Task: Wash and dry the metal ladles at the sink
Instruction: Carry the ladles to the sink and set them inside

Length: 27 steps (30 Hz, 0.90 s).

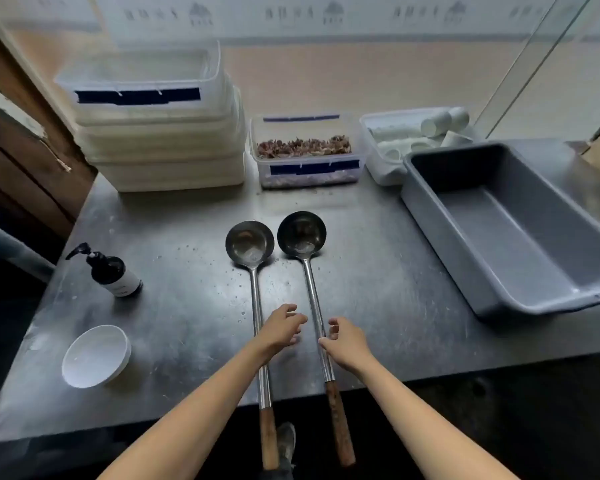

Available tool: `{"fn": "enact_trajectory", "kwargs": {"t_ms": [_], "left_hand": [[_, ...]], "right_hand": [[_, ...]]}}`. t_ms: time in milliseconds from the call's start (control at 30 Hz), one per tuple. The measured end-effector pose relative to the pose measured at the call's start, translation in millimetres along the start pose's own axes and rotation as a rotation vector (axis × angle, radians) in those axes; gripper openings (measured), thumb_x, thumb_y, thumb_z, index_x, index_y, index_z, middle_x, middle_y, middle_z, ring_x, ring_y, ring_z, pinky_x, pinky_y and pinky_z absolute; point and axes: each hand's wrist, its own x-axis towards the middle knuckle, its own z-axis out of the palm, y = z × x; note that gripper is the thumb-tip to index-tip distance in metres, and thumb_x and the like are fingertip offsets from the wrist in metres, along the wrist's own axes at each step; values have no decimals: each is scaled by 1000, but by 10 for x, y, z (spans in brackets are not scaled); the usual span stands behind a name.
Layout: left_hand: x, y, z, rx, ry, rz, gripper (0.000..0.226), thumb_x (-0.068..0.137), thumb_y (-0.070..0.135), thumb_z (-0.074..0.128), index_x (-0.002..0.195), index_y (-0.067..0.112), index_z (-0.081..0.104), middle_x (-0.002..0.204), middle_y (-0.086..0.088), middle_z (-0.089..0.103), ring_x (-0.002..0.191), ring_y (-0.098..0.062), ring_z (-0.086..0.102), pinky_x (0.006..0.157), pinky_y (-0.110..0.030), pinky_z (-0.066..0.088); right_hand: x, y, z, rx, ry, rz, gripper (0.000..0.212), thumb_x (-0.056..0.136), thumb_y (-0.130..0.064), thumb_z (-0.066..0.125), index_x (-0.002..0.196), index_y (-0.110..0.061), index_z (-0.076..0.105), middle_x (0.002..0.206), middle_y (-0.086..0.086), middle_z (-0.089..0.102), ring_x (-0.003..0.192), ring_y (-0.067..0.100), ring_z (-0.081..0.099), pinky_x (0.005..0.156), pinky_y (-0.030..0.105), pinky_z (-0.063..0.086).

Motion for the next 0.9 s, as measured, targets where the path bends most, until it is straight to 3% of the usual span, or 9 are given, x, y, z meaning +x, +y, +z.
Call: {"fn": "enact_trajectory", "kwargs": {"t_ms": [100, 167, 267, 333, 500, 567, 700, 767, 900], "left_hand": [[117, 47, 20, -179, -82, -60, 7, 92, 16, 54, 94, 24, 52, 83, -5, 44, 72, -16, 46, 64, -28, 38], [212, 13, 21, -202, -79, -85, 16, 93, 17, 53, 80, 25, 49, 86, -4, 47, 81, -21, 50, 69, -29, 44], [342, -22, 41, -242, -62, -103, 10, 97, 21, 52, 93, 20, 61, 102, -1, 64, 102, -20, 63, 94, -37, 55], [441, -31, 76, -278, -55, -115, 15, 98, 22, 51, 102, 16, 64, 112, -2, 68, 109, -16, 65, 99, -37, 53], [590, -33, 163, -308, 22, -132, 19, 94, 16, 56, 105, 7, 68, 107, -9, 73, 103, -18, 69, 97, -34, 55], [637, -58, 182, -304, -10, -128, 28, 91, 15, 60, 114, 1, 66, 100, -9, 73, 94, -18, 71, 88, -31, 58], [663, -8, 233, -299, -11, -110, 26, 94, 5, 60, 119, 3, 58, 102, -13, 68, 93, -24, 69, 88, -34, 57], [668, 18, 251, -283, -18, -99, 35, 92, 3, 63, 126, -2, 56, 98, -15, 66, 89, -27, 69, 84, -37, 59], [626, 90, 293, -284, 21, -79, 35, 89, -4, 66, 122, 0, 57, 115, -18, 63, 101, -37, 70, 72, -34, 63]], "right_hand": [[105, 2, 50, 15, 36, 28, 50, 89, -22, 70, 136, -12, 53, 116, 2, 64, 102, 15, 63, 89, 23, 48], [144, 5, 83, 24, 49, 46, 48, 87, -20, 72, 131, -13, 57, 106, -2, 64, 91, 12, 63, 86, 21, 49], [189, -9, 101, -5, 59, 48, 48, 82, -21, 78, 126, -16, 60, 98, -5, 64, 79, 7, 61, 82, 21, 52], [229, 7, 127, -10, 75, 67, 47, 78, -23, 82, 121, -17, 63, 90, -11, 62, 74, 4, 61, 81, 24, 55], [213, -47, 146, -63, 127, 118, 45, 73, -34, 82, 114, -29, 65, 93, -11, 66, 92, 13, 68, 81, 27, 53], [209, -64, 138, -67, 133, 148, 41, 73, -34, 79, 111, -29, 67, 94, -10, 68, 96, 15, 68, 82, 28, 51], [218, -90, 92, -21, 117, 159, 23, 73, -30, 78, 92, -18, 73, 80, -5, 72, 78, 14, 64, 68, 27, 47], [240, -69, 53, 3, 78, 135, 15, 72, -28, 80, 82, -17, 74, 63, -7, 65, 65, 8, 59, 70, 30, 52], [223, -48, -116, 110, -20, 114, 16, 71, -21, 84, 85, -13, 79, 60, -7, 57, 59, 8, 55, 73, 40, 61]]}}
